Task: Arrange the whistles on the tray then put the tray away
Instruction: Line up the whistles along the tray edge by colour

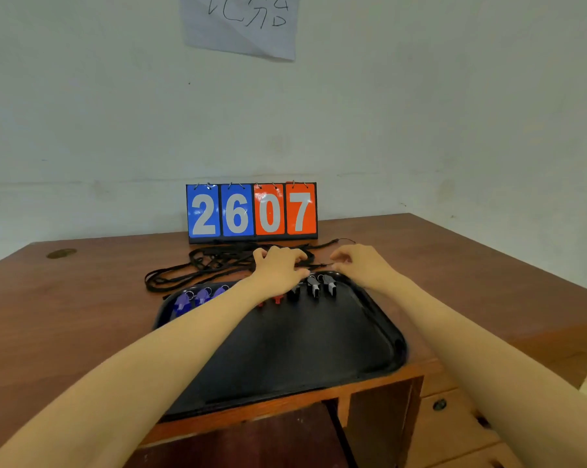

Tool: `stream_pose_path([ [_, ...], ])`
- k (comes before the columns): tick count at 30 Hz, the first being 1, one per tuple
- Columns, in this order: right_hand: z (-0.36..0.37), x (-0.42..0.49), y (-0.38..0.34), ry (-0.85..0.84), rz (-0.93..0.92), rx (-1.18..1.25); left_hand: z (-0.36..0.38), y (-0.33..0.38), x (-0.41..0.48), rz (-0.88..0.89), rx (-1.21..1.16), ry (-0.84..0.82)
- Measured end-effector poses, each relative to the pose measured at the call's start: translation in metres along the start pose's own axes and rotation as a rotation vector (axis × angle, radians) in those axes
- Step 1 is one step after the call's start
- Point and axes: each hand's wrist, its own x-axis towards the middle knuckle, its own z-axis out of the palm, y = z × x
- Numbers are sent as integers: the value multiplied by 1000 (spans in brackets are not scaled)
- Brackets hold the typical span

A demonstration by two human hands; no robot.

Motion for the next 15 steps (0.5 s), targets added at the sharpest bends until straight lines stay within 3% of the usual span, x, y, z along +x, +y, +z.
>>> stream_pose_path([
  [5,-10,33,4,49,-24,-15,-16,-23,30,-104,-70,17],
  [11,4,77,15,-162,-6,-123,0,-44,61,3,73,-232],
  [15,23,97,20,-236,-39,-175,12,-51,75,-2,153,-308],
])
